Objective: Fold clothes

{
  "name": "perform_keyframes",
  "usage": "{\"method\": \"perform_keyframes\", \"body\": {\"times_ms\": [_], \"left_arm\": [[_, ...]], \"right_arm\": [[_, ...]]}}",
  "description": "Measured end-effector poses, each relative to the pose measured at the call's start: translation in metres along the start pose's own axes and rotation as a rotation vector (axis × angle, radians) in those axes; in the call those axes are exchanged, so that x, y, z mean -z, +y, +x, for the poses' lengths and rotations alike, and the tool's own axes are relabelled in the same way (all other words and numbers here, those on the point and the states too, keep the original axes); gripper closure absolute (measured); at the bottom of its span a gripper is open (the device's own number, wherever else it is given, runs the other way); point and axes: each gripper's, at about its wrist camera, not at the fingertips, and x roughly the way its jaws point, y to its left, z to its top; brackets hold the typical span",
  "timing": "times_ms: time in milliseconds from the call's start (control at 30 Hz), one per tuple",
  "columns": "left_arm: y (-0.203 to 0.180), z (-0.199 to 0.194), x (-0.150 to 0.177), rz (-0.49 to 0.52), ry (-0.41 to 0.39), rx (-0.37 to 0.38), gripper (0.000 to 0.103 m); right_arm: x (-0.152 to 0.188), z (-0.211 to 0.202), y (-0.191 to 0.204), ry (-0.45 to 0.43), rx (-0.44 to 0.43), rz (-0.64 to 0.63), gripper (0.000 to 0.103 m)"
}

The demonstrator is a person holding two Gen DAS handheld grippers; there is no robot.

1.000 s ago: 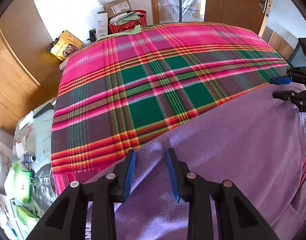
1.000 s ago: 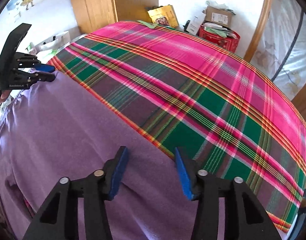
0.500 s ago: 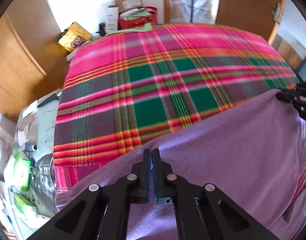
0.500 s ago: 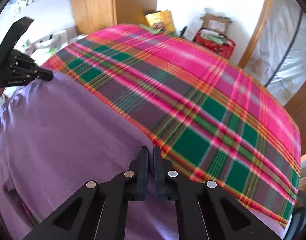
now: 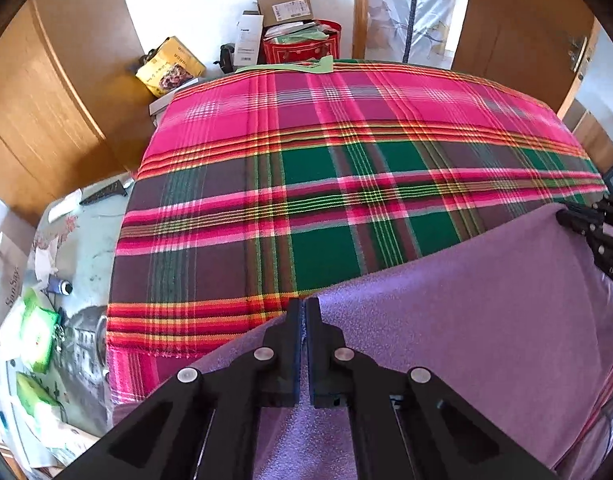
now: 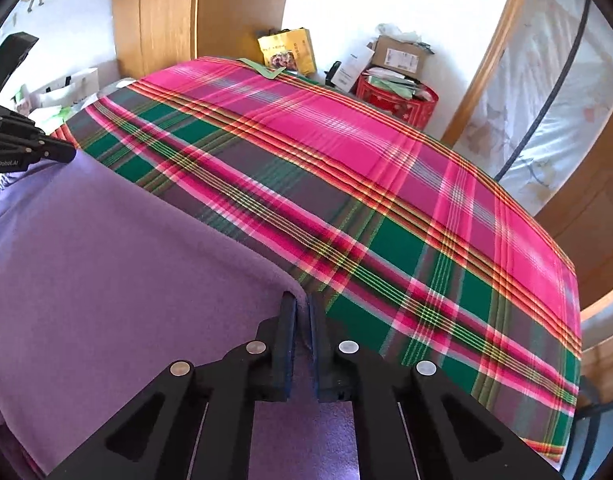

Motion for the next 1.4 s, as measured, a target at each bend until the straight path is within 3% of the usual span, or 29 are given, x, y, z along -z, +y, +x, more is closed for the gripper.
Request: {"method": "perform_keyframes", "body": {"times_ms": [100, 267, 400, 533, 633, 767, 900, 1067, 1233, 1333, 1400], "left_arm": [[0.005, -0.003, 0.004, -0.04, 0.019, 0.023, 0.097], [0.012, -0.018, 0.017, -0.05, 0.045, 0.004, 0.097], [0.029, -0.037, 0.03, -0.116, 0.042, 0.027, 0.097], [0.043, -0.061, 0.055, -0.171, 0.031, 0.063, 0.097], [0.039, -0.076, 0.076, -0.15, 0.023, 0.076, 0.096], [0.024, -0.086, 0.108, -0.092, 0.031, 0.088, 0.096], [0.024, -0.079, 0.126, -0.094, 0.065, 0.1, 0.096], [0.029, -0.068, 0.137, -0.124, 0.108, 0.108, 0.096], [0.032, -0.067, 0.141, -0.134, 0.094, 0.13, 0.096], [0.032, -0.068, 0.141, -0.13, 0.093, 0.133, 0.096], [0.031, -0.067, 0.14, -0.126, 0.091, 0.133, 0.096]], "right_arm": [[0.002, -0.005, 0.003, 0.007, 0.042, 0.004, 0.085], [0.02, -0.044, 0.001, -0.045, 0.039, 0.051, 0.084], [0.038, -0.08, 0.001, -0.092, 0.01, 0.106, 0.084], [0.071, -0.107, 0.015, -0.066, -0.243, 0.19, 0.082], [0.094, -0.108, 0.038, 0.002, -0.354, 0.222, 0.078], [0.118, -0.108, 0.064, 0.022, -0.5, 0.295, 0.078], [0.123, -0.099, 0.09, 0.064, -0.546, 0.278, 0.076], [0.117, -0.088, 0.106, 0.069, -0.674, 0.306, 0.076], [0.122, -0.06, 0.101, 0.12, -0.921, 0.533, 0.067], [0.124, -0.056, 0.092, 0.084, -1.013, 0.653, 0.063], [0.122, -0.053, 0.09, 0.069, -1.027, 0.705, 0.063]]}}
